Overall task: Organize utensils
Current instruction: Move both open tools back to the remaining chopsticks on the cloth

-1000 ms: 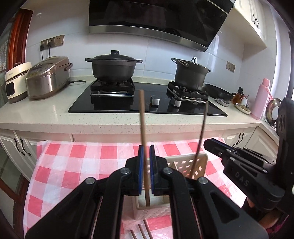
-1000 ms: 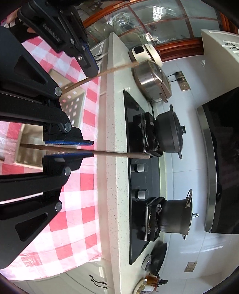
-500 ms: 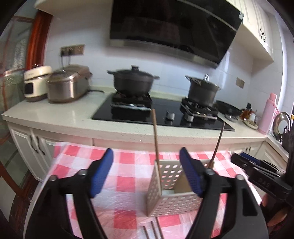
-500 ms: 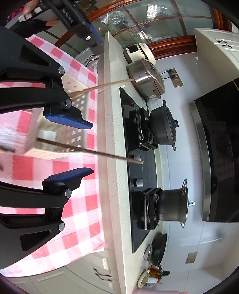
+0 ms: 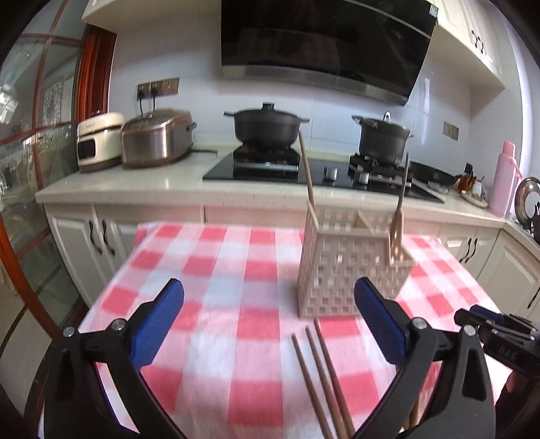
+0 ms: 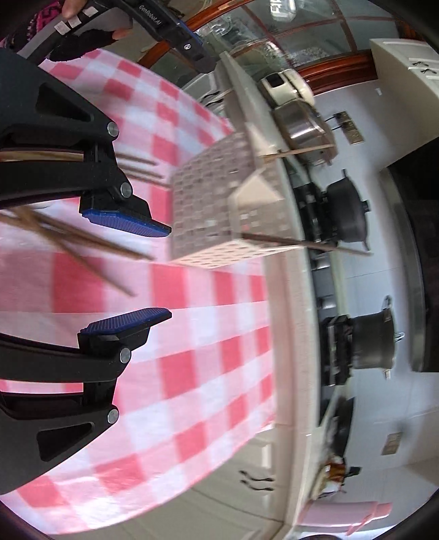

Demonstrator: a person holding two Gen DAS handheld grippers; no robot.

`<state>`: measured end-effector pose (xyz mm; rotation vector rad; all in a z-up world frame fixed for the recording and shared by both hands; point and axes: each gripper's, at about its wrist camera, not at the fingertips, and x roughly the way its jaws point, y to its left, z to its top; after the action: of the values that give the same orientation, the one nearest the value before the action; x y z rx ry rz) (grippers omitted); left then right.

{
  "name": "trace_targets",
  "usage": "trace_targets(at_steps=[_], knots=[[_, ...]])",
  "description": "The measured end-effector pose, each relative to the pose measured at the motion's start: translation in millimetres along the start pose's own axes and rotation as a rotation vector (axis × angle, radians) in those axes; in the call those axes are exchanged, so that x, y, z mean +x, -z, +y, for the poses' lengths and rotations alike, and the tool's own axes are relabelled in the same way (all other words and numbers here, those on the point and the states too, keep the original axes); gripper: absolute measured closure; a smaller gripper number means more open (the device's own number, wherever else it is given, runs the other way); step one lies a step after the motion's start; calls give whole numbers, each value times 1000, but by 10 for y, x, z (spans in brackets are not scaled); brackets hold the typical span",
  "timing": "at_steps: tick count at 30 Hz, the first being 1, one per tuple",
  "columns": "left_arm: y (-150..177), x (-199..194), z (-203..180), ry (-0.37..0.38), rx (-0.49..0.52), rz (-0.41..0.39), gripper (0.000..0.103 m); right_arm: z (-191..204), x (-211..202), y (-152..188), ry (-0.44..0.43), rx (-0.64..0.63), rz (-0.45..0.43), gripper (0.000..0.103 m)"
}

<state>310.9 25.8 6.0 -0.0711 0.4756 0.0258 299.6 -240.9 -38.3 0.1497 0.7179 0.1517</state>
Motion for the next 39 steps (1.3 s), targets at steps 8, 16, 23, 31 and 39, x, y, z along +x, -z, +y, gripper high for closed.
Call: trace_targets(at_steps=[8, 16, 23, 31, 39], knots=[[437, 9, 12, -18, 17, 77, 8, -13, 171, 422, 4, 77, 126, 69], [697, 70, 111, -10, 14, 125, 11, 94, 302, 498, 25, 90, 172, 73], [758, 135, 141, 20, 11, 166, 14, 212, 394, 488, 117, 40, 201, 83], [834, 280, 151, 70, -16, 246, 24, 246, 426, 512, 133, -31, 228, 94], [880, 444, 35, 83, -10, 315, 34, 156, 442, 482, 89, -22, 238, 94]])
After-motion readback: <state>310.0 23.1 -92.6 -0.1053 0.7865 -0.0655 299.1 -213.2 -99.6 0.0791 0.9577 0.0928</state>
